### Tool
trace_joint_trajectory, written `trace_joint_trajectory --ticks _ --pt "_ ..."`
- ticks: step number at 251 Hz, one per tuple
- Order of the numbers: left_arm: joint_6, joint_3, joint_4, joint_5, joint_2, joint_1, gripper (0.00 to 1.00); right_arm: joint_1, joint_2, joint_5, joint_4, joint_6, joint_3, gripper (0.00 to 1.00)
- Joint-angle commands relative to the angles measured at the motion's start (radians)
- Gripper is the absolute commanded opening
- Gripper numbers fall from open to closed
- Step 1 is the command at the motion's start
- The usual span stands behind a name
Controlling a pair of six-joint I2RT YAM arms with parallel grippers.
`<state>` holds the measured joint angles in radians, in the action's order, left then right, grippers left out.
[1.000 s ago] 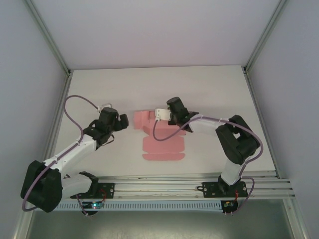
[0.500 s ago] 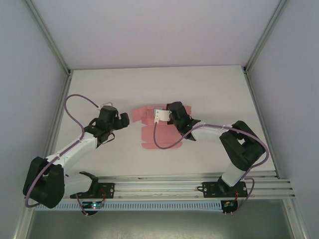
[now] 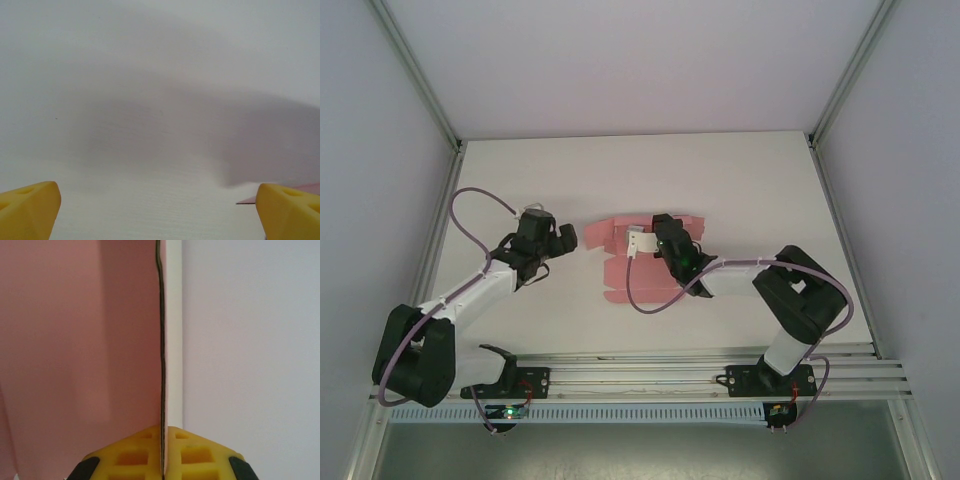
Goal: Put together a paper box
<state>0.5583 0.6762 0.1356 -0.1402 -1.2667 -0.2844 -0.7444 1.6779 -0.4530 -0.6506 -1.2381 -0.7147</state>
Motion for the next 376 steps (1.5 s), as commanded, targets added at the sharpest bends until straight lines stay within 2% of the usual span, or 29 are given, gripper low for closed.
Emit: trace_joint_trajectory --ticks 1,67,110,145,181,220,336,376 --pt "0.01 0.026 -0.056 0.004 -0.028 0.028 1.0 -0.017 -0.046 -0.012 -0.056 -0.009 0.028 0.0" --pt "-0.028 0.081 -0.133 0.07 -0.158 0.045 1.0 -0.027 -0.005 -0.023 -0.103 -0.019 0.058 0.0" --pt "-0.126 0.082 -0.254 0.264 -0.226 0.044 1.0 -0.029 0.018 -0.035 -0.118 -0.002 0.054 0.0" --pt "-0.187 0.063 -0.351 0.409 -0.26 0.044 0.89 -0.028 0.015 -0.034 -0.115 0.012 0.057 0.0" --pt "-0.216 0.021 -0.478 0.546 -0.279 0.042 0.87 -0.029 0.016 -0.028 -0.1 0.015 0.056 0.0" --pt "-0.261 0.019 -0.501 0.652 -0.301 0.024 0.81 -0.028 0.031 -0.036 -0.092 0.02 0.047 0.0" --pt "-0.314 -0.082 -0.531 0.556 -0.234 -0.074 0.74 -0.029 0.02 -0.039 -0.079 0.03 0.055 0.0" --pt "-0.353 -0.069 -0.572 0.577 -0.244 -0.097 0.71 -0.028 0.011 -0.021 -0.072 0.03 0.06 0.0"
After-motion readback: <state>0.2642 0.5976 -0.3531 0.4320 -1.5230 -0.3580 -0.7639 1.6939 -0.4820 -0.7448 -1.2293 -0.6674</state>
